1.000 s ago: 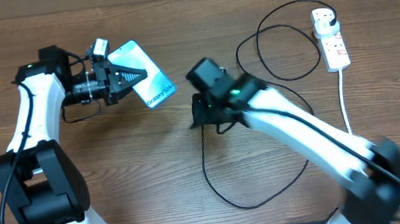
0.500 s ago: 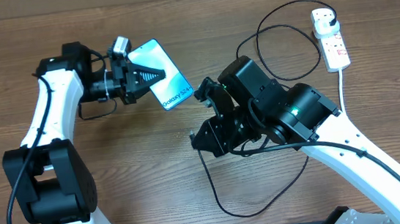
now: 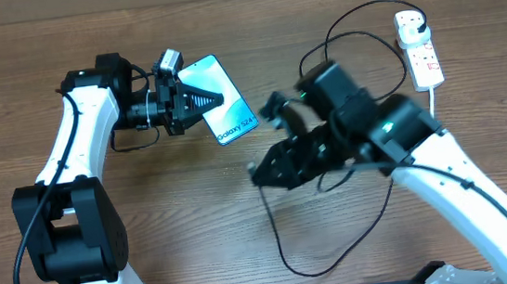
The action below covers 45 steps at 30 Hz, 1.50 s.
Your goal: Plug charger to phone and switch on socket
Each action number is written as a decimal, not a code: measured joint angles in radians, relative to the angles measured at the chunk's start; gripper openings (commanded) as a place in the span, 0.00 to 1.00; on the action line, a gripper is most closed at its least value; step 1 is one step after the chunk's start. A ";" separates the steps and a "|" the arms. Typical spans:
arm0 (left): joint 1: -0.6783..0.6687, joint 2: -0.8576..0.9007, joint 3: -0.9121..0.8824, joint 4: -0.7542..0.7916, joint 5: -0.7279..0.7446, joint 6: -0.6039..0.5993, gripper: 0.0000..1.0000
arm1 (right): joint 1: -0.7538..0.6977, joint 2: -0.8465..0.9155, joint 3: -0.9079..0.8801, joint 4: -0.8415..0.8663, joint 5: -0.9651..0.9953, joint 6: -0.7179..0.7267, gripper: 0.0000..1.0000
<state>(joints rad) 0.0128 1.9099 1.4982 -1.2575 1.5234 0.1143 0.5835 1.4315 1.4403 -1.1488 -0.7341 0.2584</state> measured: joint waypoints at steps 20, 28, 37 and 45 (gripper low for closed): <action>0.000 -0.080 0.002 0.000 0.007 0.018 0.04 | -0.173 0.032 -0.140 0.140 -0.407 -0.151 0.04; -0.028 -0.080 0.002 -0.003 0.007 0.008 0.04 | -0.173 0.037 -0.140 0.155 -0.433 -0.151 0.04; -0.059 -0.080 0.002 0.002 0.007 -0.005 0.04 | -0.173 0.072 -0.151 0.161 -0.437 -0.151 0.04; -0.059 -0.080 0.002 0.002 0.007 -0.008 0.04 | -0.173 0.077 -0.161 0.166 -0.437 -0.151 0.04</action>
<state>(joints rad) -0.0463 1.8297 1.5002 -1.2560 1.5307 0.1062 0.4103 1.5085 1.2797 -0.9829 -1.1709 0.1078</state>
